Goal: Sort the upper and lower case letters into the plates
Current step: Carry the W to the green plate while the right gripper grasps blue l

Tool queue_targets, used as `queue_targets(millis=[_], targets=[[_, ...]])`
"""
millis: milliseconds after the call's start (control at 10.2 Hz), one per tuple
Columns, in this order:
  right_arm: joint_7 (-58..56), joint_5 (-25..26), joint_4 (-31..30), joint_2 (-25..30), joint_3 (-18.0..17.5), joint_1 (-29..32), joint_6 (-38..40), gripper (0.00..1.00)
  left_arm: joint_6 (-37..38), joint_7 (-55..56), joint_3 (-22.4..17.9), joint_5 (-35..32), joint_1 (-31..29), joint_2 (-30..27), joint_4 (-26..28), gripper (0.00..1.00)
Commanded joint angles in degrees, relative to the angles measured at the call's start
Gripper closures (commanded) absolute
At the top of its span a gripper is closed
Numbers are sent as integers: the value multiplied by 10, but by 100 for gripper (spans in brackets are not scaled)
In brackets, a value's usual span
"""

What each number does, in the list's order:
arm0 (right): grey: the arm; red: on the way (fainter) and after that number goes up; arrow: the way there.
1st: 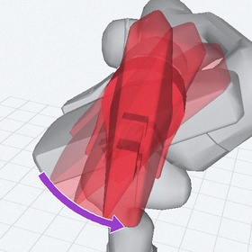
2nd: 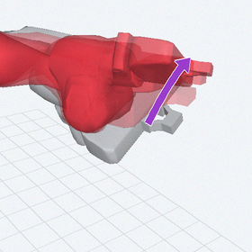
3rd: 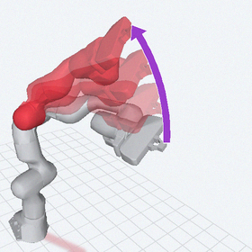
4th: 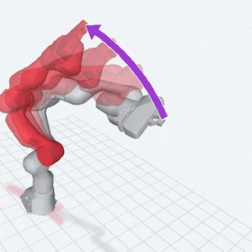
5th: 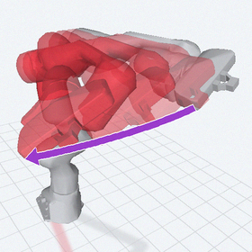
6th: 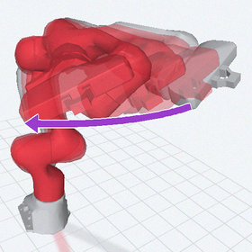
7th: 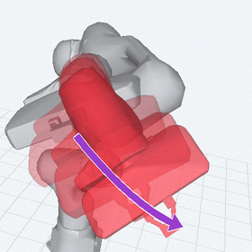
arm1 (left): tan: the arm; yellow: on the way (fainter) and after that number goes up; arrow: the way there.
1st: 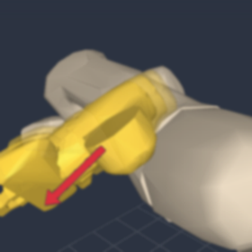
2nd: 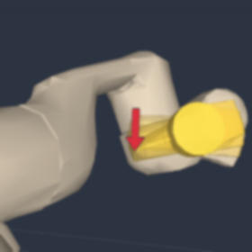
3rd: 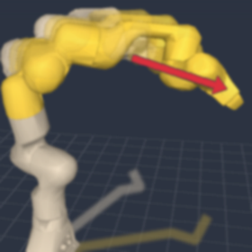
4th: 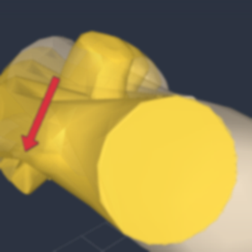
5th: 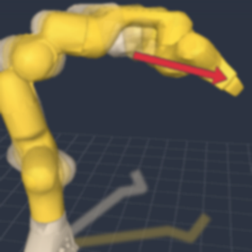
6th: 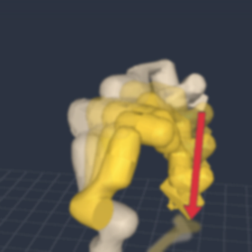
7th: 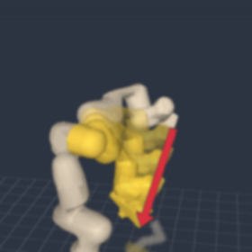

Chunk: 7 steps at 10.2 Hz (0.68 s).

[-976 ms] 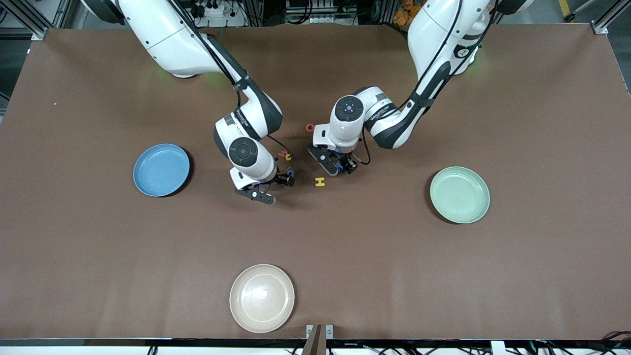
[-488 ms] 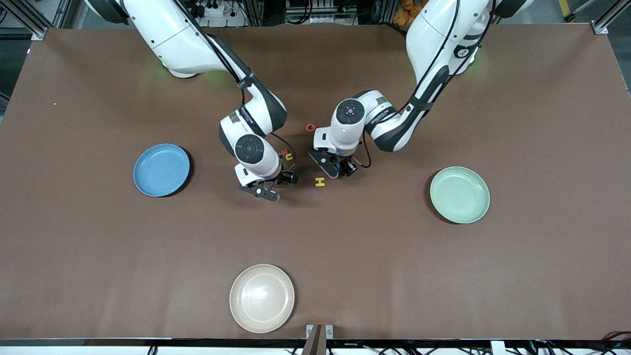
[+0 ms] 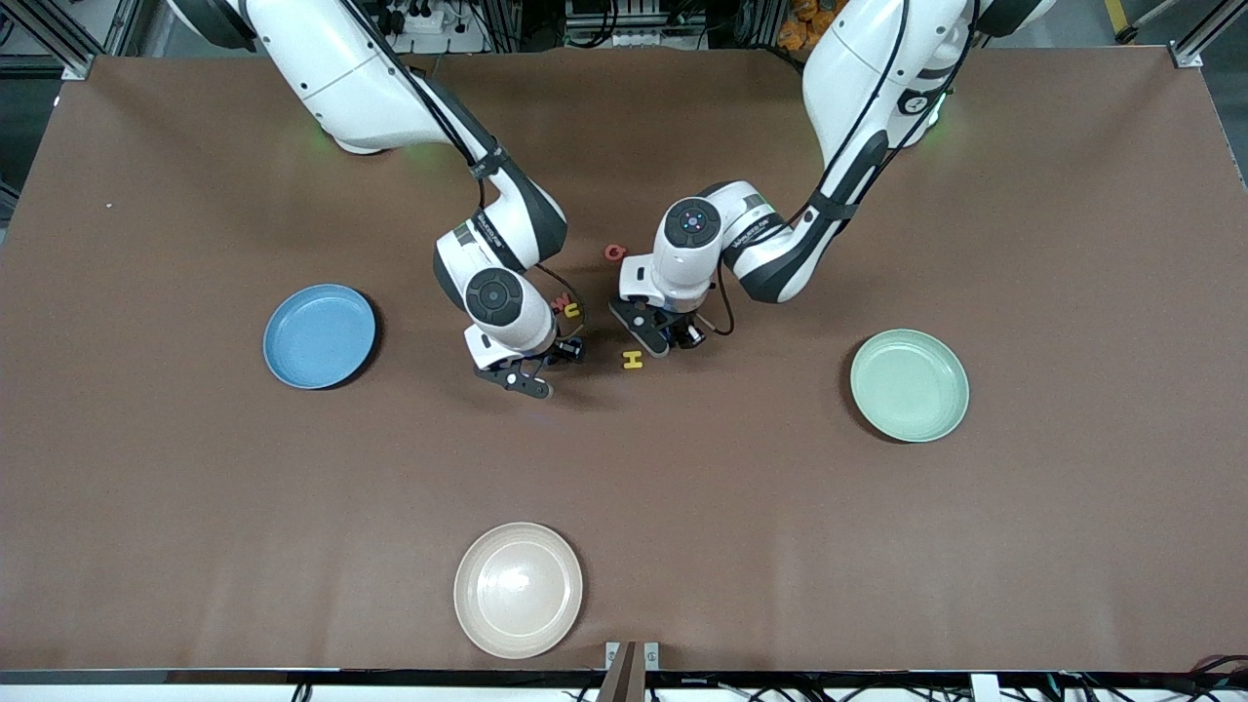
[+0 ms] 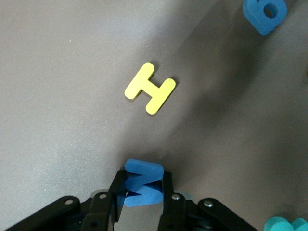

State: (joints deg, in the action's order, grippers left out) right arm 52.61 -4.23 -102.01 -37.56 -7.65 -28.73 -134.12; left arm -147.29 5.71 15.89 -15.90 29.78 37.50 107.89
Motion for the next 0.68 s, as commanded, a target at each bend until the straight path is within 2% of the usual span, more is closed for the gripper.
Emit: queue_targets(millis=[0, 195, 586], targets=[[10, 3, -2, 1, -2, 3, -4, 27, 2, 4, -9, -14, -1, -20, 1, 100], [10, 3, -3, 1, -2, 3, -5, 29, 57, -3, 0, -7, -64, -86, 4, 100], [10, 3, -2, 1, -2, 4, -4, 39, 223, -4, 24, 47, -199, -203, 1, 100]])
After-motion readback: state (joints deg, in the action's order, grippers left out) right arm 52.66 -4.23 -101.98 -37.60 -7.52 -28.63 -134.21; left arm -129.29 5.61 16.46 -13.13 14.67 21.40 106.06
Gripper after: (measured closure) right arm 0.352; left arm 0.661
